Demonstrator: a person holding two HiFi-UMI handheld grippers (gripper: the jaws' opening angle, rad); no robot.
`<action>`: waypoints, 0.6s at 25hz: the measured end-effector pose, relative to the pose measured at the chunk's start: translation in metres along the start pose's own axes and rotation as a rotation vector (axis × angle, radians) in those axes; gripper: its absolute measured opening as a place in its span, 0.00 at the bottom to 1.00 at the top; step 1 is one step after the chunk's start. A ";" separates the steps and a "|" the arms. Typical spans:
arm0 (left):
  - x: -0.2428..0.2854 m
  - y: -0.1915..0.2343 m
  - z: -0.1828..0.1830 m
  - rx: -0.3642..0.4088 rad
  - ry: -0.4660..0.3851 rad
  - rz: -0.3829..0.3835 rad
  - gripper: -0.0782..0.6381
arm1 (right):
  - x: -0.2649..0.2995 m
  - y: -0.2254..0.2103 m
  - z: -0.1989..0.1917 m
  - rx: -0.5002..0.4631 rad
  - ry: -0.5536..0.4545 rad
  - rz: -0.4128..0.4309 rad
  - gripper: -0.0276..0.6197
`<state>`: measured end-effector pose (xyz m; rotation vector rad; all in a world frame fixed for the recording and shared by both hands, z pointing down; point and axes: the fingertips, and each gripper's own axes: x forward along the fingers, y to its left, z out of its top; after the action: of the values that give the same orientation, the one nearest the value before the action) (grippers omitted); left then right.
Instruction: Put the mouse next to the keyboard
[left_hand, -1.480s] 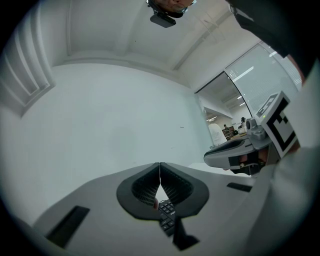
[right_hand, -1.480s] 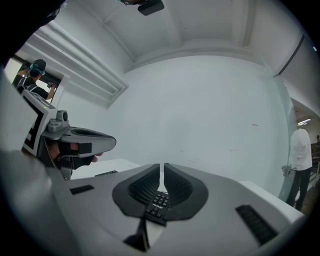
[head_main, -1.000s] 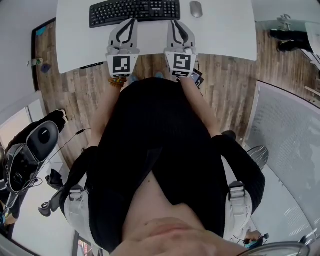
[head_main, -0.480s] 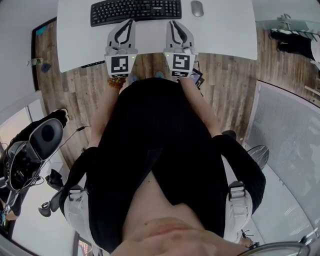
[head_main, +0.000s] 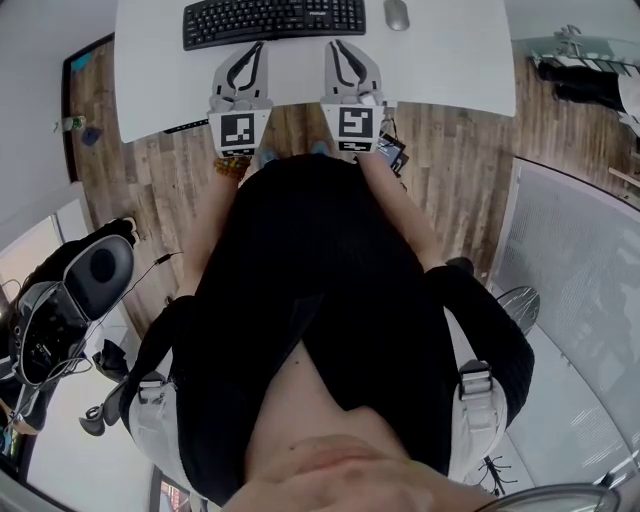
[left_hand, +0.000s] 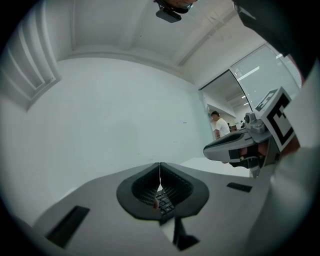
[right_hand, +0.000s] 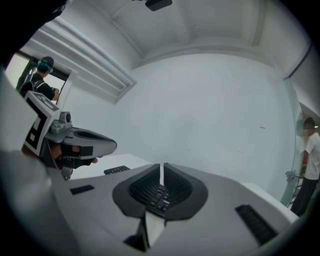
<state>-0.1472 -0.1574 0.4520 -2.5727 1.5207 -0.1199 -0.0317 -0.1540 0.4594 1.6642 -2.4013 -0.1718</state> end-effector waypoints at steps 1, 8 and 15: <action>-0.001 0.002 -0.001 -0.005 0.001 0.002 0.13 | 0.000 0.003 0.000 -0.003 0.001 0.004 0.11; -0.007 0.010 -0.007 -0.015 0.010 0.001 0.13 | 0.004 0.021 0.002 -0.032 0.005 0.030 0.11; -0.019 0.014 -0.019 -0.030 0.029 -0.005 0.13 | 0.006 0.039 0.000 -0.039 0.014 0.048 0.11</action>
<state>-0.1708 -0.1494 0.4684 -2.6097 1.5372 -0.1365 -0.0697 -0.1459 0.4683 1.5838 -2.4093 -0.1973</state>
